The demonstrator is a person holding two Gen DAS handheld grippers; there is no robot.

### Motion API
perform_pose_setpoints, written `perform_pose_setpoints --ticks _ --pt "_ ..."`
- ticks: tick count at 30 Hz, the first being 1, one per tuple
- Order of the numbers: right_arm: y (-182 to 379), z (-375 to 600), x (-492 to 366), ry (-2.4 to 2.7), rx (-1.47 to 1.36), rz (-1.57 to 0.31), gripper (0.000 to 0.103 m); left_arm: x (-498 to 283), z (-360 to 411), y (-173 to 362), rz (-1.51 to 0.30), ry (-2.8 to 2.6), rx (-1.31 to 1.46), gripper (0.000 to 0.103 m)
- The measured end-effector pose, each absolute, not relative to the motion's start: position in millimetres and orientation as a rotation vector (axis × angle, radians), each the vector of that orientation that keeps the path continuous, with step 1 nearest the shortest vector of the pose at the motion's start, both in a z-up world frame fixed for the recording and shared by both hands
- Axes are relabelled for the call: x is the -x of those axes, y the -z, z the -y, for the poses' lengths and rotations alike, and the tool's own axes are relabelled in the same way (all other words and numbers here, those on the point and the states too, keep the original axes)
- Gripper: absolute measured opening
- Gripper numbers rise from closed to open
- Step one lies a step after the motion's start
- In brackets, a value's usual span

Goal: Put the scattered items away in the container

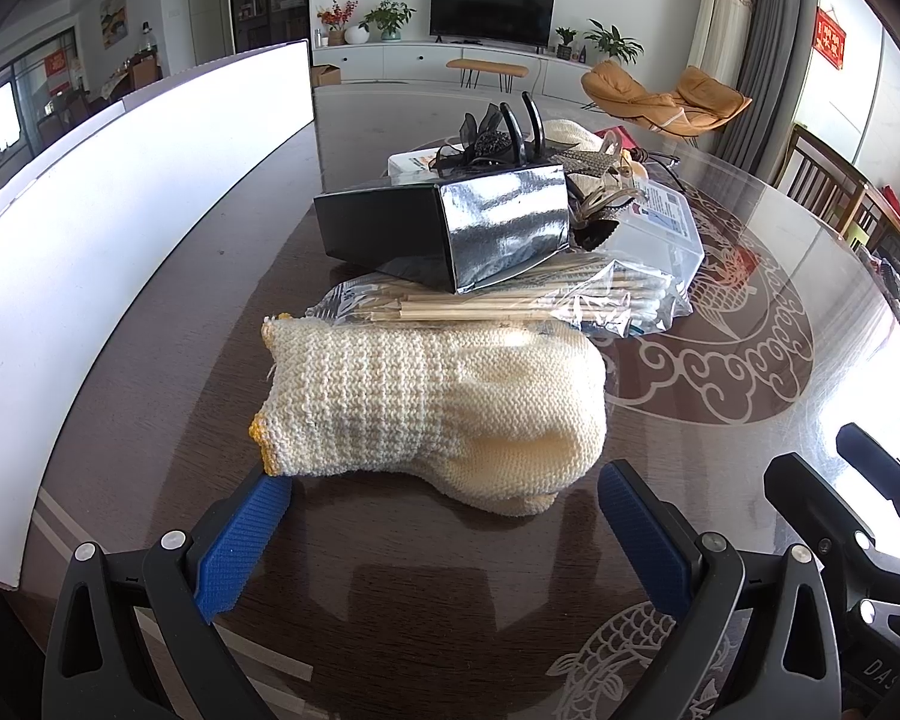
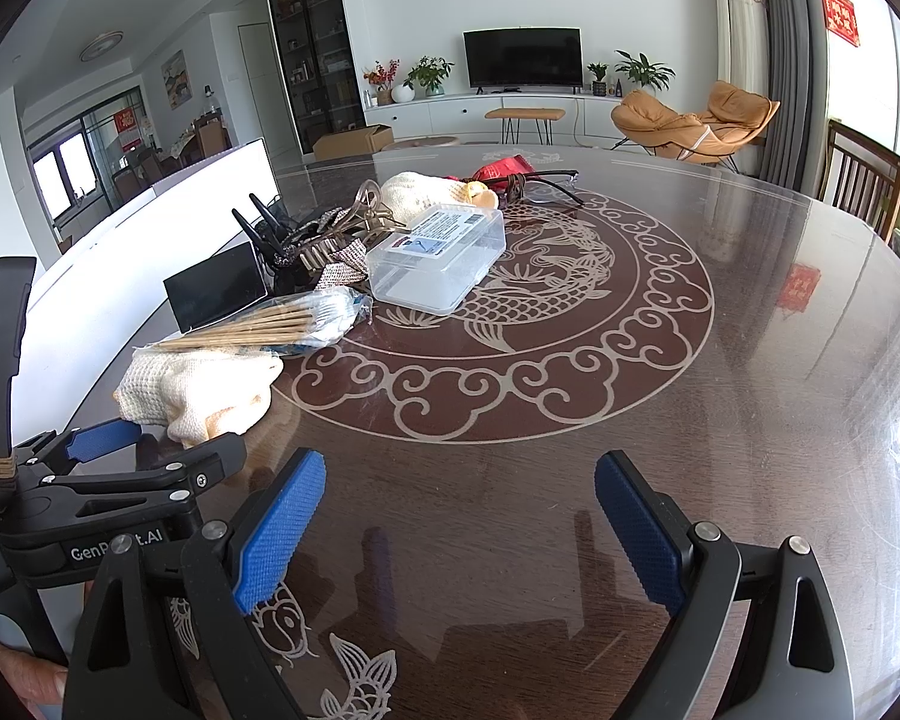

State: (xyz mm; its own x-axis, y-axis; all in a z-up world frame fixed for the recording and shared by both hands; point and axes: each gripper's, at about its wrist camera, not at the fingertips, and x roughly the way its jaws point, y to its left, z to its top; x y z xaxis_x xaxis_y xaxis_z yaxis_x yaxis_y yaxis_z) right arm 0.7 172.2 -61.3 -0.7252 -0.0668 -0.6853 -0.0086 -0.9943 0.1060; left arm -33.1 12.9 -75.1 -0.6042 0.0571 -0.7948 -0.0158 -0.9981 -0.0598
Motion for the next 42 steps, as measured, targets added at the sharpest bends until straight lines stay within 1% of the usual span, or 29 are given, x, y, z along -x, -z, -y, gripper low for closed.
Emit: perform_pose_setpoints --ticks 42 --pt "61.3 -171.9 -0.1 2.886 -1.154 0.157 0.093 31.4 -12.5 75.0 0.056 -2.777 1.385 0.103"
